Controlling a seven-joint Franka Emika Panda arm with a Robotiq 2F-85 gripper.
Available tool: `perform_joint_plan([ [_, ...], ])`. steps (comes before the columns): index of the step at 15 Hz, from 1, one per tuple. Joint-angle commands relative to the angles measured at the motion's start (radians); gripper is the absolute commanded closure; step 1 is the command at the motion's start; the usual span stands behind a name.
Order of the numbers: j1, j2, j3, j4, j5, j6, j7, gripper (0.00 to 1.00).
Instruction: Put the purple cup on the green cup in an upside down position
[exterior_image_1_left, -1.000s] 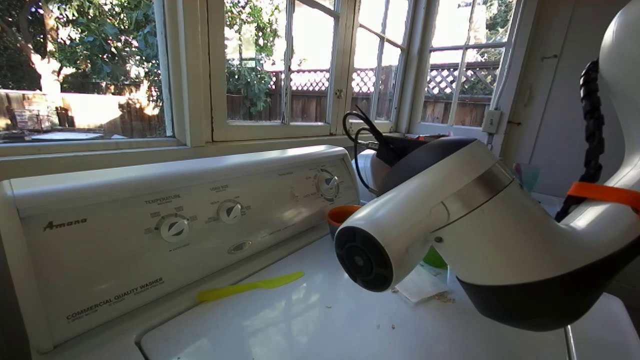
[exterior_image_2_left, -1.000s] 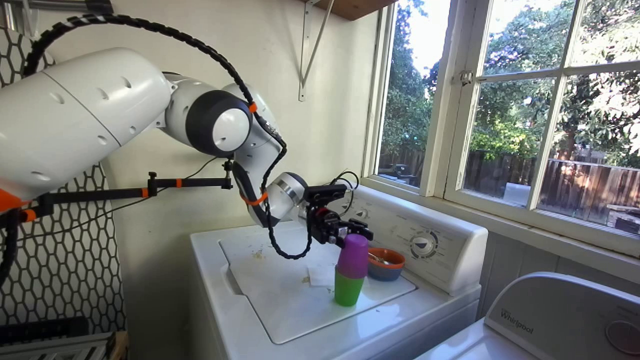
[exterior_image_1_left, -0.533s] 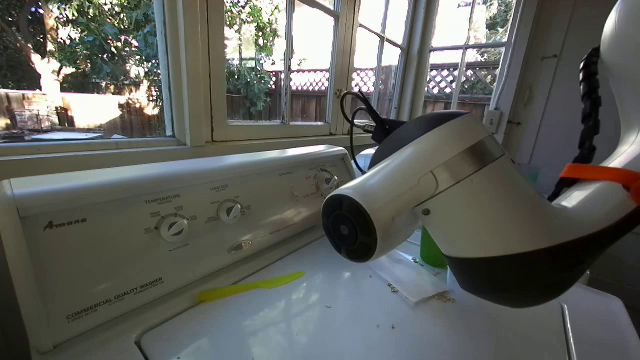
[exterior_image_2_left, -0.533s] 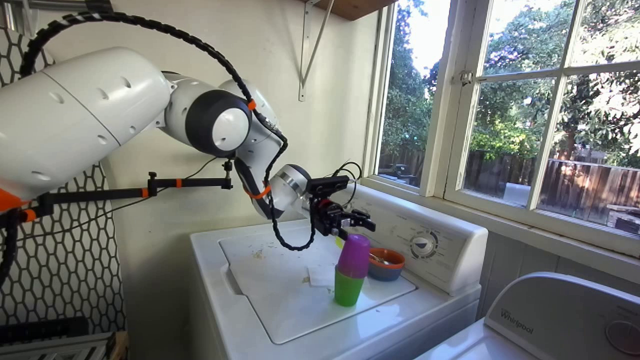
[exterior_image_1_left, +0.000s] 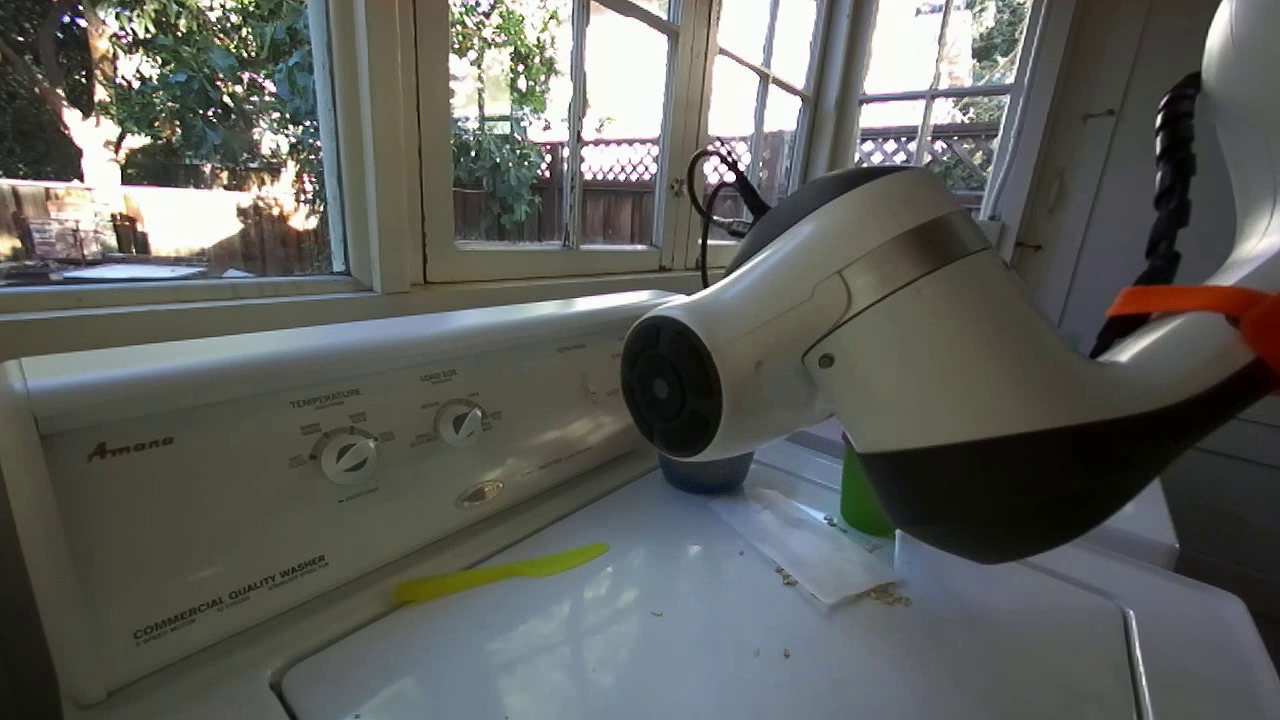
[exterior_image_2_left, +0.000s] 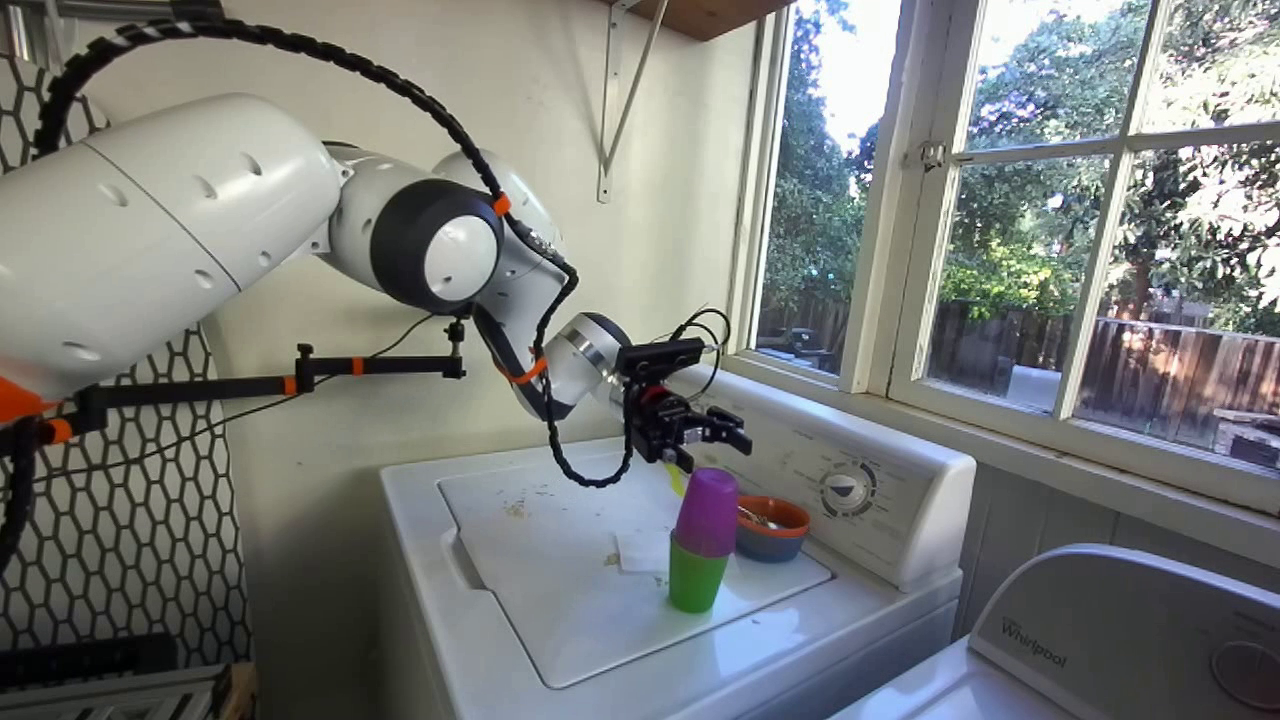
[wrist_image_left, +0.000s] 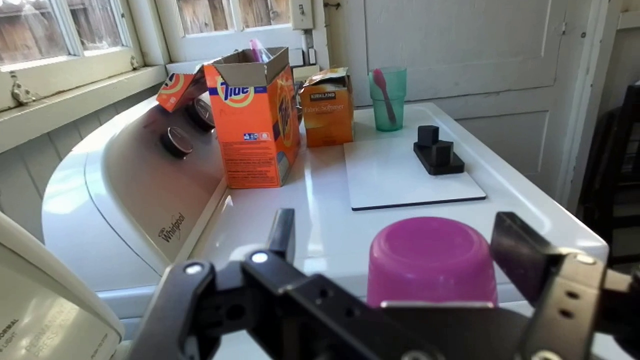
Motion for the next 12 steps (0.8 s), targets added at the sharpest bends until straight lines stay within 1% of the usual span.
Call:
perform_joint_plan([
  [1, -0.003, -0.004, 0.01, 0.044, 0.078, -0.008, 0.047, 0.0],
  [9, -0.008, -0.029, 0.02, 0.143, 0.237, 0.011, 0.151, 0.0],
  [12, -0.017, -0.052, 0.022, 0.162, 0.297, 0.021, 0.193, 0.0],
])
